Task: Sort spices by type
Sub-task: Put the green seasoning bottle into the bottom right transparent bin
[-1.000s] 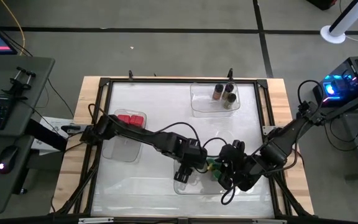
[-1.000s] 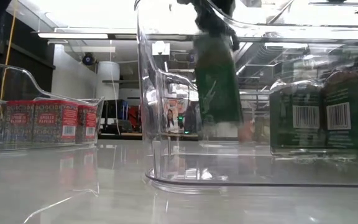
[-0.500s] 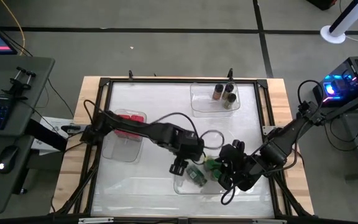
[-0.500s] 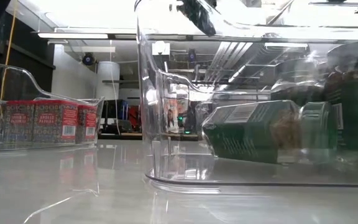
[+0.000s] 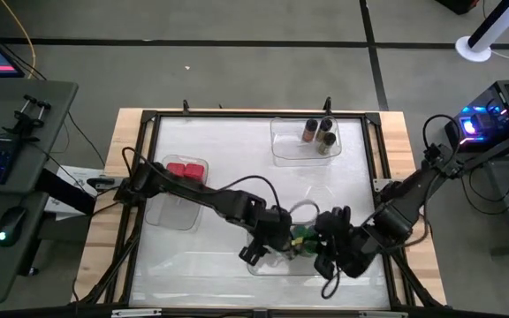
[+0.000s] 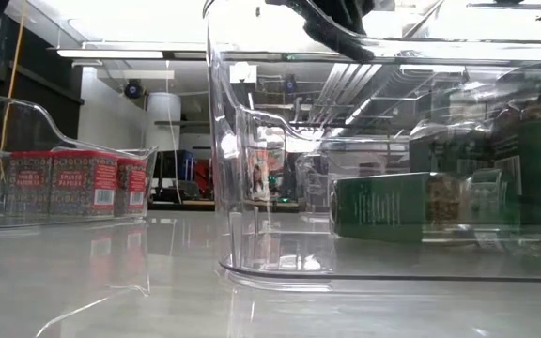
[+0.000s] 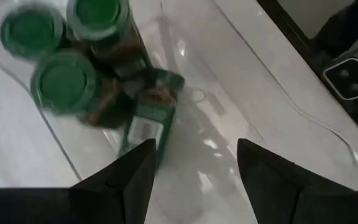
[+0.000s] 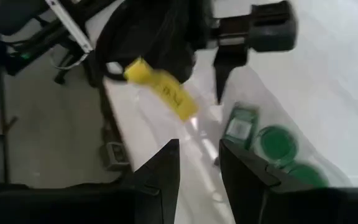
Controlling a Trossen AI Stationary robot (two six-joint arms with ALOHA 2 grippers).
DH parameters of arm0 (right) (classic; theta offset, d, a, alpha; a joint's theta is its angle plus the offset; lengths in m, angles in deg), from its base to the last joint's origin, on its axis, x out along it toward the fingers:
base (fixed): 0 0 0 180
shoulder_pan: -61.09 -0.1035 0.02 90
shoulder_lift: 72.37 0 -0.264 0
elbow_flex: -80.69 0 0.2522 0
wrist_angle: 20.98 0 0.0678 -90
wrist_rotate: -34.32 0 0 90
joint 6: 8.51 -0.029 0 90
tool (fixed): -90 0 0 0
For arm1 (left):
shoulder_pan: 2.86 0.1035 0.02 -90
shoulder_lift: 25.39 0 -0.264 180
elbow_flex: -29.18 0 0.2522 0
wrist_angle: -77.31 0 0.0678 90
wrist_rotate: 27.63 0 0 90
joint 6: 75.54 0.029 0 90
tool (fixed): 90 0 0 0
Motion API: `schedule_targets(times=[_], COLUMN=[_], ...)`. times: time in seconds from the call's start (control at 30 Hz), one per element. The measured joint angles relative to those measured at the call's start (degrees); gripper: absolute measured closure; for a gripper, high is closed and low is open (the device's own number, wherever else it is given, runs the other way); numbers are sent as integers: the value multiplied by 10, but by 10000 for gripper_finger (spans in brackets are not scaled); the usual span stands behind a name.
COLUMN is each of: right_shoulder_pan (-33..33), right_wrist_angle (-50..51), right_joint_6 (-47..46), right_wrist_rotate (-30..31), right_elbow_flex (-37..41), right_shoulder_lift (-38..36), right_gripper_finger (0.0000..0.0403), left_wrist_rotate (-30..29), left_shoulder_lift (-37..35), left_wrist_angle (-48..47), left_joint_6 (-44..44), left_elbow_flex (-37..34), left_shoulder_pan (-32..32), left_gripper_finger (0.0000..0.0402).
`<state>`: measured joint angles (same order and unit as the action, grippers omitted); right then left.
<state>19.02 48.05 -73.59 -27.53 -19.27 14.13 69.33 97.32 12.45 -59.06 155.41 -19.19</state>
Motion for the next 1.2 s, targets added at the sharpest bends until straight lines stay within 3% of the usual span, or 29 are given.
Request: schedule_targets(times=[0.2, 0.87, 1.2], right_shoulder_pan=[-33, -5, 12], right_wrist_angle=[1, -56, -75], right_joint_6=[-69, -90, -80], right_wrist_rotate=[6, 8, 7], right_elbow_flex=[0, 0, 0], right_shoulder_lift=[0, 0, 0], right_gripper_finger=[295, 295, 295], left_wrist_rotate=[-60, -62, -65], left_shoulder_lift=[13, 68, 97], left_wrist_angle=[61, 105, 79], left_joint_6=[66, 64, 78], left_elbow_flex=[-36, -46, -45], left_shoulder_pan=[-4, 23, 24], left_gripper_finger=[193, 114, 110])
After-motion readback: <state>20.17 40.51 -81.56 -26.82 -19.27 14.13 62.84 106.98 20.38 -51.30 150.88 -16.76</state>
